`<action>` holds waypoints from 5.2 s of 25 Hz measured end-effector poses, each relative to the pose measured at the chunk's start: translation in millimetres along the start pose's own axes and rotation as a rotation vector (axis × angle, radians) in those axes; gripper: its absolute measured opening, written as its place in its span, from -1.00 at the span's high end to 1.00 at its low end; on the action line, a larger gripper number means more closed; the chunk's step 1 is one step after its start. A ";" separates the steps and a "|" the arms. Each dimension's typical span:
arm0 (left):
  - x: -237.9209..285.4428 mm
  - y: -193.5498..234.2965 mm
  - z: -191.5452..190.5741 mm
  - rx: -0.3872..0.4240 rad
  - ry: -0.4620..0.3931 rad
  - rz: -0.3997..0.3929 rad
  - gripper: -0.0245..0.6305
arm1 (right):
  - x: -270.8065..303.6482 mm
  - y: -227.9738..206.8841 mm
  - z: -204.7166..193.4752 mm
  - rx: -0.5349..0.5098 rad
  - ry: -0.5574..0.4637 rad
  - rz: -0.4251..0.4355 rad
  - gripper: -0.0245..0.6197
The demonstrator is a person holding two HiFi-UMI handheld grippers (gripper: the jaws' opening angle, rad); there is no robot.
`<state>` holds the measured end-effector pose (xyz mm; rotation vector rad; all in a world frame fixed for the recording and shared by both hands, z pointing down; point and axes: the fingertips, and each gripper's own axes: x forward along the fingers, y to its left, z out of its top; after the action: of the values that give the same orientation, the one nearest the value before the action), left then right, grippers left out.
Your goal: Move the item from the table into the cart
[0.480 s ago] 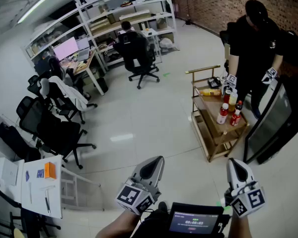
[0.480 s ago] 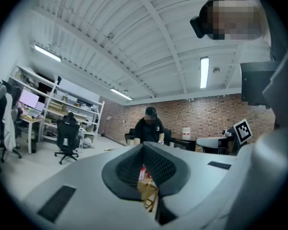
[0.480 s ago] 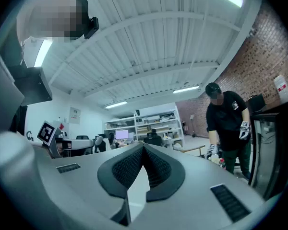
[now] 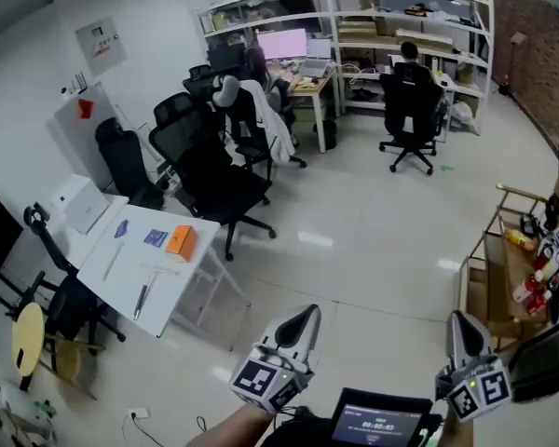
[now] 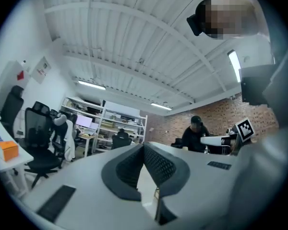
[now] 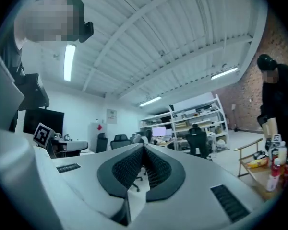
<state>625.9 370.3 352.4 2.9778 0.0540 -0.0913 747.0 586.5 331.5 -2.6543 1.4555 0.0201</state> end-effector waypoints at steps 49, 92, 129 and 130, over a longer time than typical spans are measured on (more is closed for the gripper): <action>-872.2 862.6 150.8 0.065 -0.128 1.180 0.93 | 541.5 1213.7 -230.1 0.029 0.208 1.200 0.86; -678.5 1502.1 42.3 -0.099 0.321 0.169 0.93 | 946.4 1309.3 -496.6 0.139 0.595 -0.067 0.04; -593.7 1514.8 -199.8 -0.159 0.870 -0.022 0.84 | 975.5 1275.0 -723.3 0.106 1.070 -0.206 0.59; -594.4 1515.1 -201.2 -0.159 0.874 -0.023 0.84 | 978.2 1275.9 -722.7 0.110 1.065 -0.207 0.59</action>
<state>106.7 -1109.8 830.8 2.6154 0.1847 1.1370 169.8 -991.4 864.9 -2.7672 1.2295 -1.6293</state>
